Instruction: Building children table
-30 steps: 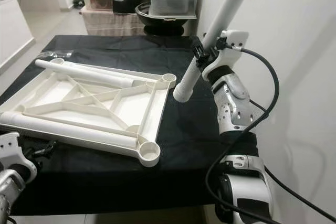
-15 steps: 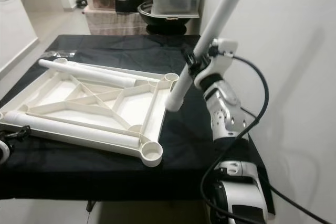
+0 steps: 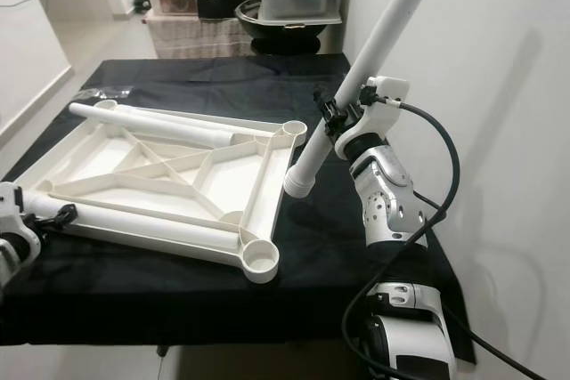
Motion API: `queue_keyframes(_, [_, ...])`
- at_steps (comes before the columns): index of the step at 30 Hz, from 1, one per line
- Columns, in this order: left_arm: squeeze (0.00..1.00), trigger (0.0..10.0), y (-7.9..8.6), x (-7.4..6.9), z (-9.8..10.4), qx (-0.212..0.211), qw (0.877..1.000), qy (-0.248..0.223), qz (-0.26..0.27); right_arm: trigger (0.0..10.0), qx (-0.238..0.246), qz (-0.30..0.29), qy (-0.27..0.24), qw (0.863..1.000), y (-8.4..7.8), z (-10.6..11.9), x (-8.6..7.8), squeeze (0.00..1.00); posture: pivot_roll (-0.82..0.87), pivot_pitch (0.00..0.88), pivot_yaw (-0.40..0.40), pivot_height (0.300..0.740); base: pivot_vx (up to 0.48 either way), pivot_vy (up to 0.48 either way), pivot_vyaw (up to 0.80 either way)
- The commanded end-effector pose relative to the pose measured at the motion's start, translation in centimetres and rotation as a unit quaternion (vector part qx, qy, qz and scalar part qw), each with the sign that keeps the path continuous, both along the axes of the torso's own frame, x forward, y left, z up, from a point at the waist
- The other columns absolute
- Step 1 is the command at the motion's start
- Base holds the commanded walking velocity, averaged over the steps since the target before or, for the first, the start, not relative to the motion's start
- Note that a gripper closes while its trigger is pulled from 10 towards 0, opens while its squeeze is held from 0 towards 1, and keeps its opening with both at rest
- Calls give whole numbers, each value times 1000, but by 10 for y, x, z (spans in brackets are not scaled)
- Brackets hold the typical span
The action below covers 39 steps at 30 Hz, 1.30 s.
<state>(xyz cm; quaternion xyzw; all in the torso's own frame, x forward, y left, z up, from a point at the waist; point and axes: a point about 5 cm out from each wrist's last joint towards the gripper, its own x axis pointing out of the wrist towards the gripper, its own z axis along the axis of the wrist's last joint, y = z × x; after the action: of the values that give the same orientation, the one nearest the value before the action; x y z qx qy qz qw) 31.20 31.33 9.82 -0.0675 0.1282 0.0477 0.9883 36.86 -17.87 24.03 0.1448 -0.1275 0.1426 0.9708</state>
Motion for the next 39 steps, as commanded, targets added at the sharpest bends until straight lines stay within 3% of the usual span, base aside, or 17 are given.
queue_keyframes(1, [0, 10000, -21, 1, -10, -3, 997, 1, -79, 10000, -17, -2, -5, 1000, 4, 0, -1, 0, -58, 0, -2, 740, 0, 0, 0])
queue_keyframes(8, [0, 10000, -27, 4, -8, -21, 994, -14, -109, 10000, -37, -4, -12, 999, 7, 1, -1, 0, -64, 0, 6, 740, 0, 0, 0])
queue_keyframes(25, [0, 10000, -10, 10, -9, -90, 995, -13, -39, 10000, -78, -26, -22, 996, -2, 5, -8, 0, -164, 0, 34, 740, 0, 0, 0])
queue_keyframes(34, [0, 10000, -25, 25, 1, -88, 994, -19, -58, 10000, -89, -33, -25, 995, -8, 9, -13, 0, -230, 0, 56, 740, 0, 0, 0])
queue_keyframes(37, [0, 10000, -46, 41, 12, -79, 992, -25, -93, 10000, -91, -43, -21, 995, -13, 8, -18, 0, -271, 0, 72, 740, 0, 0, 0])
queue_keyframes(39, [0, 10000, -51, 44, 13, -75, 992, -25, -102, 10000, -91, -44, -20, 995, -13, 8, -19, 0, -271, 0, 72, 740, 0, 0, 0])
